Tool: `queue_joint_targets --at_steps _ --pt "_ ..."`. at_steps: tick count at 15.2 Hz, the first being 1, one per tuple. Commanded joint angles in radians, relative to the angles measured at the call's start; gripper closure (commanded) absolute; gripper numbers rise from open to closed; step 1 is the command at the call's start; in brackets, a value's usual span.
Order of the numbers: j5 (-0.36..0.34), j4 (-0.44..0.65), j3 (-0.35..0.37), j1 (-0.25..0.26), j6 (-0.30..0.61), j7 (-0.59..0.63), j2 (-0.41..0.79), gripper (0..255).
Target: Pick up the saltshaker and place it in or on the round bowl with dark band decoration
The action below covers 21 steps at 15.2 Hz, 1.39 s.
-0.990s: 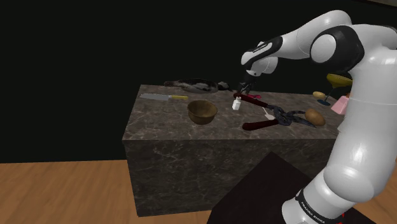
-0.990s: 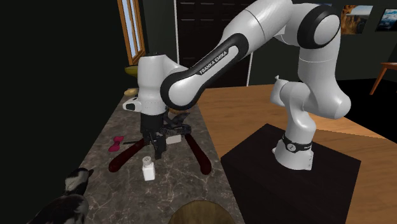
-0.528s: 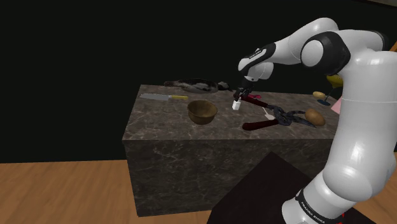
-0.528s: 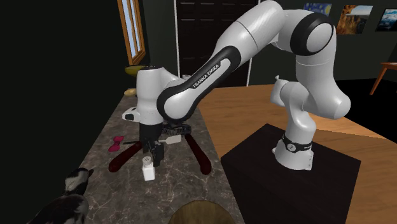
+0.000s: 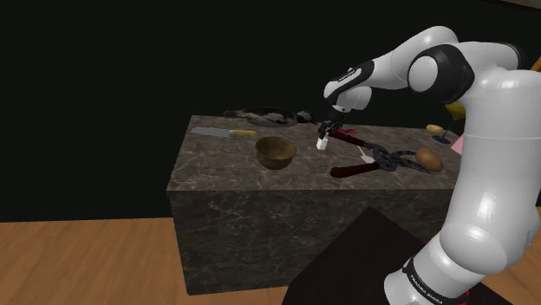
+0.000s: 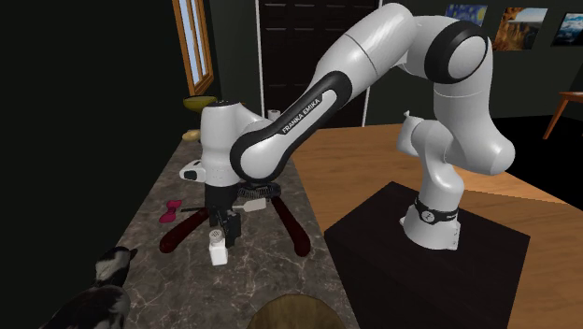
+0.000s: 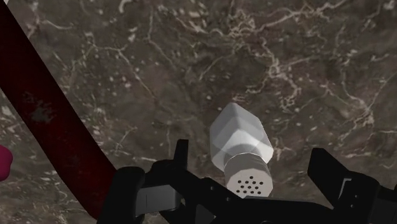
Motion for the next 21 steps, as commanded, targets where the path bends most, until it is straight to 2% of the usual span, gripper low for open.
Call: queue_joint_targets --at_steps 1,10,21 --pt "0.000 0.000 0.000 0.000 0.000 0.000 0.000 255" --pt "0.000 0.000 0.000 0.000 0.000 0.000 0.000 255" --pt "-0.051 0.041 -0.027 0.018 -0.114 0.038 -0.080 255"
